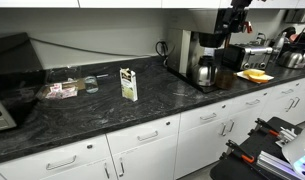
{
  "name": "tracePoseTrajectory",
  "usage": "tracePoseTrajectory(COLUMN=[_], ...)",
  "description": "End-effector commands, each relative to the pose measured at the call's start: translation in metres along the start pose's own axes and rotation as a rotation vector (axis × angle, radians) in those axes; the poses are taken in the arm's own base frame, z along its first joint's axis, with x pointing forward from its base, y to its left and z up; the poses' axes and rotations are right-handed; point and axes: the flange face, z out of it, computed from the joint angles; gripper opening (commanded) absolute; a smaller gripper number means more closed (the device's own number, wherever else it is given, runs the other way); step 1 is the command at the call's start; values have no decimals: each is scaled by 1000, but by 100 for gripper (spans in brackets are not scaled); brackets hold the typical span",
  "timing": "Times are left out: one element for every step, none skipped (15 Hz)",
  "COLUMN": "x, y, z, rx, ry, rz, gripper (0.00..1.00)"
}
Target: Use the coffee machine to put some water in the cup
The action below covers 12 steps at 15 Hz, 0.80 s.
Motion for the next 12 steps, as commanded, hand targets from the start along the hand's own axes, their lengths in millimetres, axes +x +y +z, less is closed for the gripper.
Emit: tracePoseTrajectory(x=[-1,-5,-12,-20,-27,-36,-45,-54,-62,-66,-68,-62], y=[-1,-3,-6,-9,-13,-16,-17,-19,-21,-25,-30,-27], z=[1,2,1,2,4,7,8,7,5,2,-2,1], rx=[0,-12,-8,1,8,-10,-22,-43,-71,-93,-115,-67], ry=[-8,-13,-20,-26,-33,-42,-47,-47,-46,-47,-33,-38], rz=[3,-4,-9,-5,-1,21,73,141,201,252,306,225], gripper=[100,100,100,100,100,100,100,100,100,100,100,100])
